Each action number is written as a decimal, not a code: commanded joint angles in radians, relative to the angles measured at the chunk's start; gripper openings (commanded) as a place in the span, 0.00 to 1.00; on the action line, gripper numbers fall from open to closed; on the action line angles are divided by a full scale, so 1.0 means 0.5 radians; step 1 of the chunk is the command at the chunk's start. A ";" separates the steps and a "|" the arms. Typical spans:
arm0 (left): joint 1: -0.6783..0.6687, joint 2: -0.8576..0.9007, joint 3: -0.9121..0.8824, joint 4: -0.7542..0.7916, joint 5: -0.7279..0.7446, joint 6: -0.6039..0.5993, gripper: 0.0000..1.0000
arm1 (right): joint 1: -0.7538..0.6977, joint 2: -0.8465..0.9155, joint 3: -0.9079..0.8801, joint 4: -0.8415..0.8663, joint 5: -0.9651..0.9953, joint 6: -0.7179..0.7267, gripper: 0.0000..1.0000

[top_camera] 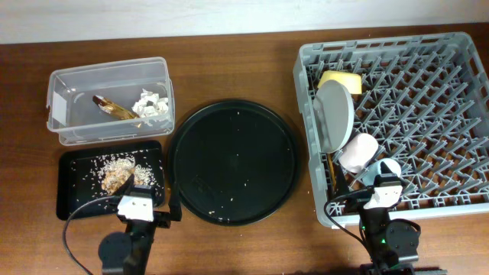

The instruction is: Sort waste into correct bins and load items into the dishwasher rack

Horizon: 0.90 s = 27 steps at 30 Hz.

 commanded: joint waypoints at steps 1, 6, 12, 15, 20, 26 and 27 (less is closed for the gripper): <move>0.001 -0.153 -0.159 0.241 -0.202 -0.027 0.99 | -0.013 -0.017 -0.011 -0.014 -0.005 -0.012 0.99; -0.040 -0.153 -0.159 0.182 -0.276 0.095 0.99 | -0.013 -0.017 -0.011 -0.014 -0.005 -0.012 0.99; -0.042 -0.153 -0.158 0.182 -0.277 0.095 0.99 | -0.013 -0.017 -0.011 -0.013 -0.005 -0.011 0.99; -0.042 -0.153 -0.158 0.182 -0.277 0.095 0.99 | -0.013 -0.017 -0.011 -0.014 -0.005 -0.011 0.99; -0.042 -0.153 -0.158 0.182 -0.277 0.095 0.99 | -0.013 -0.017 -0.011 -0.014 -0.005 -0.011 0.99; -0.042 -0.153 -0.158 0.182 -0.277 0.095 0.99 | -0.013 -0.017 -0.011 -0.014 -0.005 -0.012 0.99; -0.042 -0.153 -0.158 0.182 -0.277 0.095 0.99 | -0.013 -0.017 -0.011 -0.014 -0.005 -0.012 0.99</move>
